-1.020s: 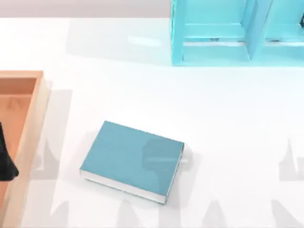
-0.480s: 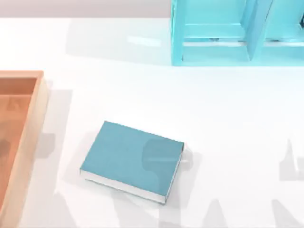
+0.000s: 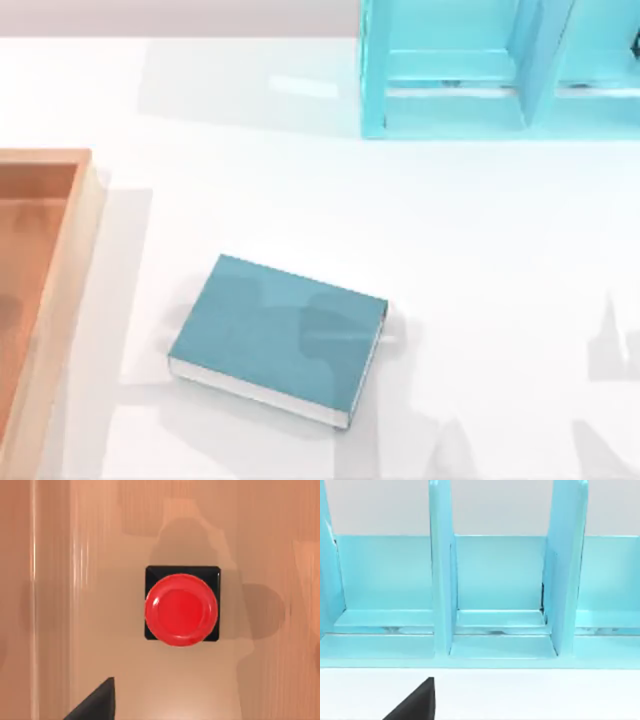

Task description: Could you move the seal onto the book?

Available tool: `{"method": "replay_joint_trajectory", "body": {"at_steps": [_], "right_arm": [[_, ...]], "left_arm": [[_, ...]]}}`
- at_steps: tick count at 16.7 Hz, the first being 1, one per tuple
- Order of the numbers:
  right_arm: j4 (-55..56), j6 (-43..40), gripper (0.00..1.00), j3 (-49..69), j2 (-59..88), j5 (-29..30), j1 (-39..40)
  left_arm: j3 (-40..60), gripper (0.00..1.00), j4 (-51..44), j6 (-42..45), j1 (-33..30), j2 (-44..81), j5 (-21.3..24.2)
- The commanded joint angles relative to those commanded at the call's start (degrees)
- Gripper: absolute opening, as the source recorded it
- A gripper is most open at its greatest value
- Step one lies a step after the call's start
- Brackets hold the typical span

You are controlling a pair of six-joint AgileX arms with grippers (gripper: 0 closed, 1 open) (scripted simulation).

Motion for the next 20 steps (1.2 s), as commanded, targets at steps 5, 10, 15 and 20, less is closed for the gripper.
{"method": "replay_joint_trajectory", "body": {"at_steps": [5, 10, 15, 20], "right_arm": [[0.0, 0.0, 1.0, 0.0, 0.0, 0.0, 0.0], [0.0, 0.0, 1.0, 0.0, 0.0, 0.0, 0.0], [0.0, 0.0, 1.0, 0.0, 0.0, 0.0, 0.0], [0.0, 0.0, 1.0, 0.0, 0.0, 0.0, 0.0]], "left_arm": [[16.5, 1.0, -13.2, 2.8, 2.5, 18.8, 0.0], [20.8, 1.0, -17.0, 3.6, 3.3, 23.9, 0.0], [19.7, 1.0, -16.0, 3.5, 3.1, 23.9, 0.0], [10.3, 1.0, -4.1, 3.7, 3.3, 25.8, 0.0]]}}
